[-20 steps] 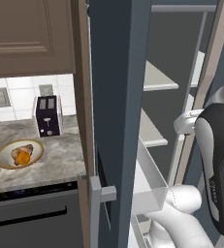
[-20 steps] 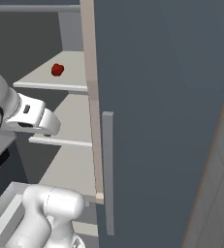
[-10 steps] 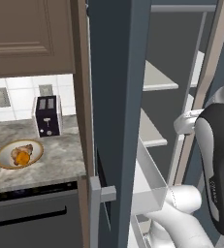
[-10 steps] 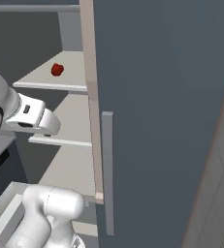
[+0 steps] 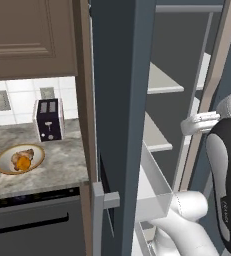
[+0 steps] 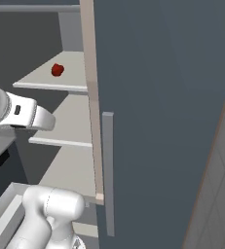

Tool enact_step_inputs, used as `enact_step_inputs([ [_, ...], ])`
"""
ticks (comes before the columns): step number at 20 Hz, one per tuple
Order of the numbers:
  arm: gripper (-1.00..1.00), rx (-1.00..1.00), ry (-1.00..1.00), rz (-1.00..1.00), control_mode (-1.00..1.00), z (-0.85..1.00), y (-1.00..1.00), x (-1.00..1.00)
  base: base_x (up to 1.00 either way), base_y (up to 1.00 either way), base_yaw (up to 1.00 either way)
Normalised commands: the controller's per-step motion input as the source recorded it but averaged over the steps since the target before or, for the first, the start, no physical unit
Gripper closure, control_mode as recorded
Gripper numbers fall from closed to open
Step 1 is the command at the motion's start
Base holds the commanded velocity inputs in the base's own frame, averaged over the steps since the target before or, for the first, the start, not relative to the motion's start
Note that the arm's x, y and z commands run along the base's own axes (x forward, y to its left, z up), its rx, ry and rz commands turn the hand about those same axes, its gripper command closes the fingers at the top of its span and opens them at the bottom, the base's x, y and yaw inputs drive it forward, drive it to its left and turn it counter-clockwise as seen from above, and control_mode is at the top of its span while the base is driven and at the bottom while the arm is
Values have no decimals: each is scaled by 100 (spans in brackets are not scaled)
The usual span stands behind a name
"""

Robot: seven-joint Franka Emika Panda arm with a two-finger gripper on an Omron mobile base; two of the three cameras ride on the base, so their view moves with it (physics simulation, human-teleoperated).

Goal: Take the bell pepper, chicken drumstick, and orange from the freezer and place them in the bowl on the counter.

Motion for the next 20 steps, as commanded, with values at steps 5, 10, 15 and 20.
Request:
enact_step_inputs([
  [5, -100, 0, -15, 12, -100, 38, 2, -2, 0, 0, 0],
  [10, -100, 0, -3, 11, -100, 60, 3, 6, 0, 0, 0],
  [15, -100, 0, 0, 6, -100, 56, 27, 9, 0, 0, 0],
  [20, -100, 0, 1, 1, -100, 25, 28, 24, 0, 0, 0],
])
